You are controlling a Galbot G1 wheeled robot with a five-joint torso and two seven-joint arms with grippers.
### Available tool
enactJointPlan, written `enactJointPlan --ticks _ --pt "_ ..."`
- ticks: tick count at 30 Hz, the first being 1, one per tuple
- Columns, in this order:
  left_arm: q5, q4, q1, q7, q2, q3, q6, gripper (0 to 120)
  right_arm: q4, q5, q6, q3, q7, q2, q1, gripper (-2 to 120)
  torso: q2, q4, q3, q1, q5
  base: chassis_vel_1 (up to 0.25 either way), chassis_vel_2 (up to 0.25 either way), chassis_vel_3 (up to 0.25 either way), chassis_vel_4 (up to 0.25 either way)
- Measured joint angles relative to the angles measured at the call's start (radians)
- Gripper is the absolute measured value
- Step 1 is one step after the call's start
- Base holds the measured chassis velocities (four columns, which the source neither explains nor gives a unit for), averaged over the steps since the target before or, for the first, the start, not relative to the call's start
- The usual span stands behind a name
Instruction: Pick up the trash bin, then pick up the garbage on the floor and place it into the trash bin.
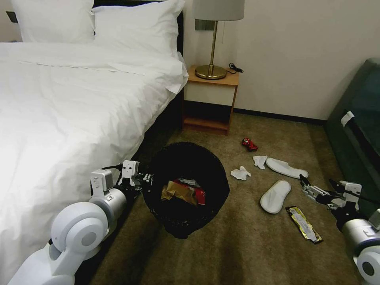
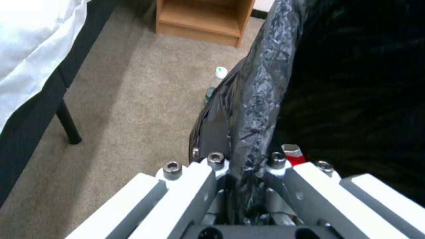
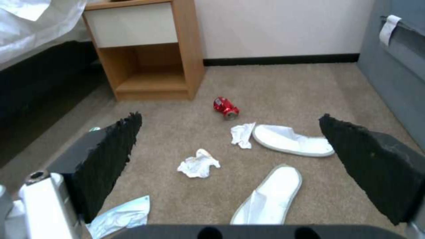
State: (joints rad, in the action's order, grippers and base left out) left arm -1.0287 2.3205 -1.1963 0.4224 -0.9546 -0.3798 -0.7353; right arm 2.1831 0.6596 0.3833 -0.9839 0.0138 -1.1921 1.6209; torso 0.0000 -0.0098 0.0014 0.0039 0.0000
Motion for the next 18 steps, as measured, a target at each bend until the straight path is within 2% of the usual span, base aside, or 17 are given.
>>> enactJointPlan --ticks 18 --pt "0.001 -0.001 -0.003 0.002 -0.004 0.002 0.0 1 -0.008 -0.005 -0.008 0.012 0.004 0.0 -0.004 100 0.0 0.0 0.0 0.0 0.0 0.0 0.0 0.0 0.0"
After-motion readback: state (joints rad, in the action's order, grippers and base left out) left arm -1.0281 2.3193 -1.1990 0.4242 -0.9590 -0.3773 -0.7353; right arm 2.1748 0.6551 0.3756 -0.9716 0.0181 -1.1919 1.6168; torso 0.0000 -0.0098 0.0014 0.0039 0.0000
